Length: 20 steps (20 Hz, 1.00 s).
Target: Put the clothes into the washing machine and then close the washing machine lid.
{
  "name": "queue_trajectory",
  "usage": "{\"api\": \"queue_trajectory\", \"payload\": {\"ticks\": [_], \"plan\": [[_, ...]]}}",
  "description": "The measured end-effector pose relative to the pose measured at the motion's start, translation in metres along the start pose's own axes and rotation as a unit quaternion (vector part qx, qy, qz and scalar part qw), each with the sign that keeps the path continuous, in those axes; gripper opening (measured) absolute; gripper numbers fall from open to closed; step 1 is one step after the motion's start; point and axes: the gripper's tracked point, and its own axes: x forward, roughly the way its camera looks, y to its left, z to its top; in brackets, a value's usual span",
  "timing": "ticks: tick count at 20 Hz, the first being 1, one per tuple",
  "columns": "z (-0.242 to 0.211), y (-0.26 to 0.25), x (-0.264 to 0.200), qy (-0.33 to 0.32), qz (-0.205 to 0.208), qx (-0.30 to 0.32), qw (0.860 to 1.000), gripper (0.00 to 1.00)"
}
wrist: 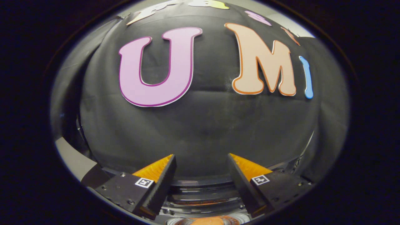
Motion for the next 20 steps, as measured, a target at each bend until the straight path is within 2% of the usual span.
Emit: {"api": "queue_trajectory", "payload": {"ticks": [8, 16, 20], "plan": [[-0.002, -0.003, -0.029, -0.013, -0.005, 0.001, 1.000, 0.99], [-0.015, -0.008, -0.086, -0.041, -0.008, 0.004, 0.999, 0.98], [-0.035, -0.013, -0.117, -0.037, -0.019, 0.004, 0.999, 0.98]]}}
